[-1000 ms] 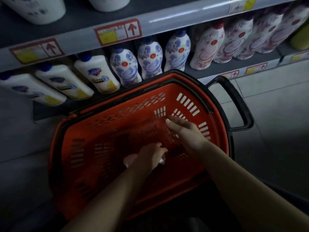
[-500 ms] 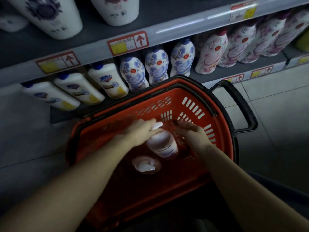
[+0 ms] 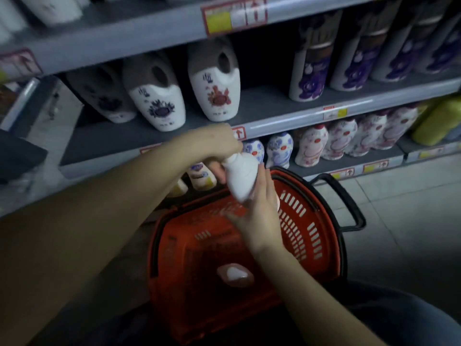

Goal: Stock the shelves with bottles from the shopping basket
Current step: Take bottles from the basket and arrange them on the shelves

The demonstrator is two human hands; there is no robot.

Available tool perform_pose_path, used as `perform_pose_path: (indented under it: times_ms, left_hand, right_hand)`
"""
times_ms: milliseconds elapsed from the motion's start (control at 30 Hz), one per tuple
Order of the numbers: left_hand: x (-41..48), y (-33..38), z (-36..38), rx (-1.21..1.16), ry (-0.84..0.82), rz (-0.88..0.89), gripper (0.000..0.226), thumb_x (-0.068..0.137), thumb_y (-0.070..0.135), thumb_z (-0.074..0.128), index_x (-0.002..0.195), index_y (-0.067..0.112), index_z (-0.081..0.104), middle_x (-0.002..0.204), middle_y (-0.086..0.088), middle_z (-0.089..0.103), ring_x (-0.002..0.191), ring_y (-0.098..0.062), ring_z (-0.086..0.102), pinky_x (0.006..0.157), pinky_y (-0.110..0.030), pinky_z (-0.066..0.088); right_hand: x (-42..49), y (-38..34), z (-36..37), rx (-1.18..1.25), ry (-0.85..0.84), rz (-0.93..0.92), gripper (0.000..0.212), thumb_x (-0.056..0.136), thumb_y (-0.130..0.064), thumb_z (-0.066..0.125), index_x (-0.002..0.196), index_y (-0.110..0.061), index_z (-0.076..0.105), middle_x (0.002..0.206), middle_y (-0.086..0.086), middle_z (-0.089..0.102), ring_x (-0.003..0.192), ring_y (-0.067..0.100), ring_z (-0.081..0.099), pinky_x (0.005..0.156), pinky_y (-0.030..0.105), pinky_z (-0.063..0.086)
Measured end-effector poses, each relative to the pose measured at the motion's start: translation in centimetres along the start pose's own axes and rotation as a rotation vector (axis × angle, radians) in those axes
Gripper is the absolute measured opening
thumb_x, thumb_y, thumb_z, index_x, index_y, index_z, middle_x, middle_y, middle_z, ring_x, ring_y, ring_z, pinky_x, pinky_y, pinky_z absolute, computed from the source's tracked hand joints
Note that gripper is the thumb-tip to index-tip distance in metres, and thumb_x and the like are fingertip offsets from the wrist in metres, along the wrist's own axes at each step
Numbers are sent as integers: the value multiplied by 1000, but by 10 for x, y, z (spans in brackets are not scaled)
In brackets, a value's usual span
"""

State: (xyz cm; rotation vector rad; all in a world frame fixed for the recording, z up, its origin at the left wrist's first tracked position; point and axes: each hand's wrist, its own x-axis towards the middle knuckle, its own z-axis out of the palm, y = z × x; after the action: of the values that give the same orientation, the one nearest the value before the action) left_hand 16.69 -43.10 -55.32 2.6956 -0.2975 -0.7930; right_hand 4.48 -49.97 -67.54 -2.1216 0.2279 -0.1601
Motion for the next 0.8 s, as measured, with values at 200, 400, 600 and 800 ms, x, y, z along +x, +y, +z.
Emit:
perform_pose_path:
  times_ms: [200,400,600,800]
  left_hand:
    - [-66,26,-49,-138,-78,8,41,86,35,64,92,-6,68,77,-17,75,54,-14,62,51,-15,49]
    - [-93,20,-67,-528,253,143,52,91,57,39,81,13,64,42,-2,64,33,-12,50,40,-15,36]
    - [-115,-24,-25,-1193,65,159,45,86,57,53,108,21,69,110,-6,71,105,-28,65,91,-39,52]
    - [-138,-25,-13,-1435,-68,397,60,73,44,66,129,23,57,132,-10,61,125,-31,55,107,-53,40]
  right_hand:
    - [5,-61,-42,-106,302,-74,81,66,-32,76,138,-24,40,128,2,56,110,25,57,84,35,50]
    - [10,-98,-106,528,-99,54,46,64,-17,80,106,-18,60,97,-1,71,89,17,68,86,43,56]
    - [15,-133,-125,1081,-392,250,78,54,-34,85,121,-3,61,117,21,68,110,38,64,97,54,48]
    - [22,-160,-130,1066,-333,220,68,65,-40,68,122,-3,62,117,24,67,112,40,63,98,52,48]
